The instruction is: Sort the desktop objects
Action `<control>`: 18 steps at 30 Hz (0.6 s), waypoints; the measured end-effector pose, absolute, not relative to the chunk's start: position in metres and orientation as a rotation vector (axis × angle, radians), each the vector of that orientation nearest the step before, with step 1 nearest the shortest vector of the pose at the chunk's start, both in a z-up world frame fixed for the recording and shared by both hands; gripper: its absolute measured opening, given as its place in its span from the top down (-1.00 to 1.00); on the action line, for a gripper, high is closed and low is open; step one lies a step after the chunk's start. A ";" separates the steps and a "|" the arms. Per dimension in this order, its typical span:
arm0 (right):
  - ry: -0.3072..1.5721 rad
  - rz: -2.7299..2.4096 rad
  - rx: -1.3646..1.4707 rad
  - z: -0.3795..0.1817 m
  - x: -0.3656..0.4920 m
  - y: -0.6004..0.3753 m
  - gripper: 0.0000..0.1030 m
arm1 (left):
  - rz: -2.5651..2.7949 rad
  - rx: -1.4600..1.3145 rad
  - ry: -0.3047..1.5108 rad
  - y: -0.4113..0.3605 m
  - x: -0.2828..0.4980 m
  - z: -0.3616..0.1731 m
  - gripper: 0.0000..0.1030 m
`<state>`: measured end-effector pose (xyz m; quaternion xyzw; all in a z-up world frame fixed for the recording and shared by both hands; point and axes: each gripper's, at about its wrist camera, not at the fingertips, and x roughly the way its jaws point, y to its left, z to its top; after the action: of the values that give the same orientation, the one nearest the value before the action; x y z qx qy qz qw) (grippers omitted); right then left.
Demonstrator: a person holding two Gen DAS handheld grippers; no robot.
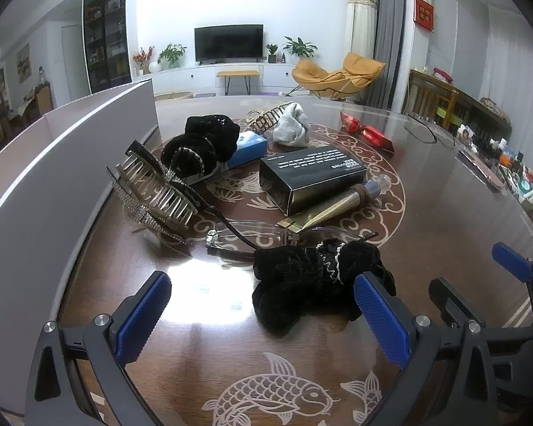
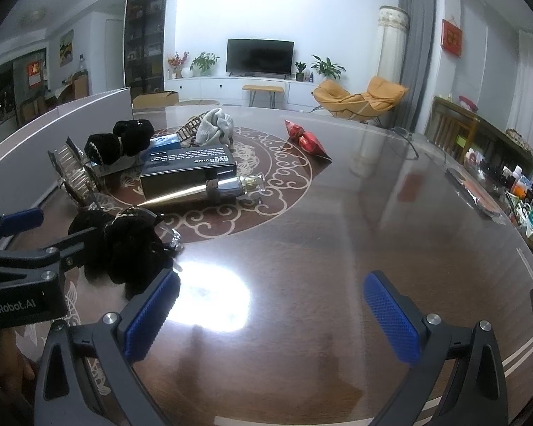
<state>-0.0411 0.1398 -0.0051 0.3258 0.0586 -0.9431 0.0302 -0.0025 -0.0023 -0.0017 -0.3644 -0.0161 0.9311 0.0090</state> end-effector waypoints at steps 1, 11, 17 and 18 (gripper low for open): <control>0.179 -2.907 1.005 -0.005 -0.041 0.140 -1.00 | 2.904 -1.141 -0.057 -0.002 -0.002 -0.001 -1.00; 0.176 -2.904 1.008 -0.005 -0.041 0.141 -1.00 | 2.916 -1.144 -0.042 -0.005 -0.003 -0.002 -1.00; 0.182 -2.901 1.012 -0.006 -0.042 0.140 -1.00 | 2.918 -1.134 -0.048 -0.005 -0.003 -0.002 -1.00; 0.184 -2.900 1.014 -0.006 -0.042 0.140 -1.00 | 2.917 -1.135 -0.049 -0.005 -0.003 -0.002 -1.00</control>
<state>-0.0423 0.1398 -0.0064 0.3293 0.0596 -0.9418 0.0321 -0.0029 -0.0049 -0.0017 -0.3624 -0.0156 0.9319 0.0057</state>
